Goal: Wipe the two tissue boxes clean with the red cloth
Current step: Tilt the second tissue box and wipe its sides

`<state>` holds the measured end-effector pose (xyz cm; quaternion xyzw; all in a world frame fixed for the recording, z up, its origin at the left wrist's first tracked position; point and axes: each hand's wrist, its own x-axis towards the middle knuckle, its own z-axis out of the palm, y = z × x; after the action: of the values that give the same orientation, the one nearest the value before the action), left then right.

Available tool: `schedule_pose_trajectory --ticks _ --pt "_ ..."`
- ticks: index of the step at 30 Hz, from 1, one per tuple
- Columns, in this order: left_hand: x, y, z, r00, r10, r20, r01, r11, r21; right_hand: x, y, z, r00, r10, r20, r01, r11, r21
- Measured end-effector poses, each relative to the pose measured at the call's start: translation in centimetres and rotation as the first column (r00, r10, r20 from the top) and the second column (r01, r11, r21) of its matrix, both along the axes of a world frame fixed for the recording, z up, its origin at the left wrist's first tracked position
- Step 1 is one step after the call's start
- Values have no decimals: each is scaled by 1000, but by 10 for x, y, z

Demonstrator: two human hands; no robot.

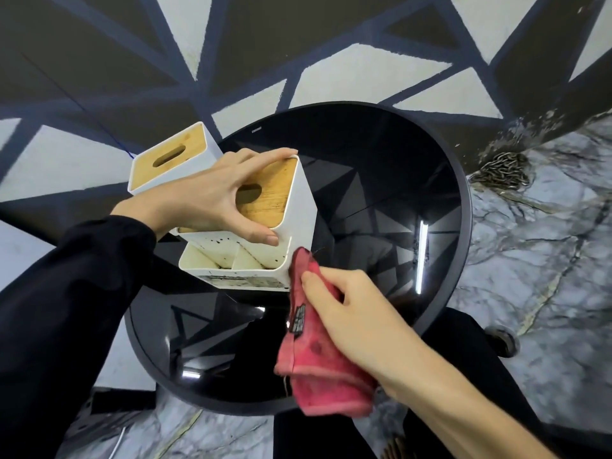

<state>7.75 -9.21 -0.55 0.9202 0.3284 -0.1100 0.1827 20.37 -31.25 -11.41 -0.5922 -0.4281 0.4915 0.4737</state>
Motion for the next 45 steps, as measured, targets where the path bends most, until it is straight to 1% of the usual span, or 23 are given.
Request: schedule_pose_trajectory --ticks 3,7,10,13,15,19,22,25,29,32,36,39,42,45 --pt "1 -1 0 1000 -4 -10 4 1000 7 -3 -2 4 1000 -22 21 21 1000 7" --pt "1 -3 1 1000 7 -1 -7 1000 -14 13 35 1 993 -111 37 110 994 26" --pt "1 -4 2 1000 5 5 -5 1000 -26 35 76 0 988 -152 12 152 988 -1" --pt "1 -5 2 1000 13 4 -13 1000 -21 48 93 3 990 -141 -17 141 990 10" --pt "1 -6 1 1000 15 12 -15 1000 -18 44 82 4 992 -121 24 121 993 13" --pt "1 -6 0 1000 20 1 -20 1000 -4 14 27 7 991 -78 112 73 996 47" --pt "1 -5 0 1000 12 -17 -12 1000 1 -5 -3 15 996 -43 75 37 996 79" --pt "1 -5 0 1000 11 -16 -11 1000 4 -5 3 19 990 -94 107 86 993 80" --pt "1 -6 0 1000 27 -2 -27 1000 -8 19 46 14 968 -167 188 159 986 55" --pt "2 -7 1 1000 19 -15 -19 1000 -6 35 72 12 965 -194 175 189 981 45" --pt "2 -6 1 1000 15 -10 -15 1000 0 27 58 12 975 -150 162 142 988 57" --pt "1 -4 -1 1000 7 6 -7 1000 -9 11 26 11 982 -108 157 88 988 129" --pt "1 -2 -1 1000 5 8 -5 1000 -4 2 11 10 992 -78 99 61 985 161" --pt "0 -2 -1 1000 11 1 -11 1000 -10 9 24 11 980 -112 162 85 982 167"
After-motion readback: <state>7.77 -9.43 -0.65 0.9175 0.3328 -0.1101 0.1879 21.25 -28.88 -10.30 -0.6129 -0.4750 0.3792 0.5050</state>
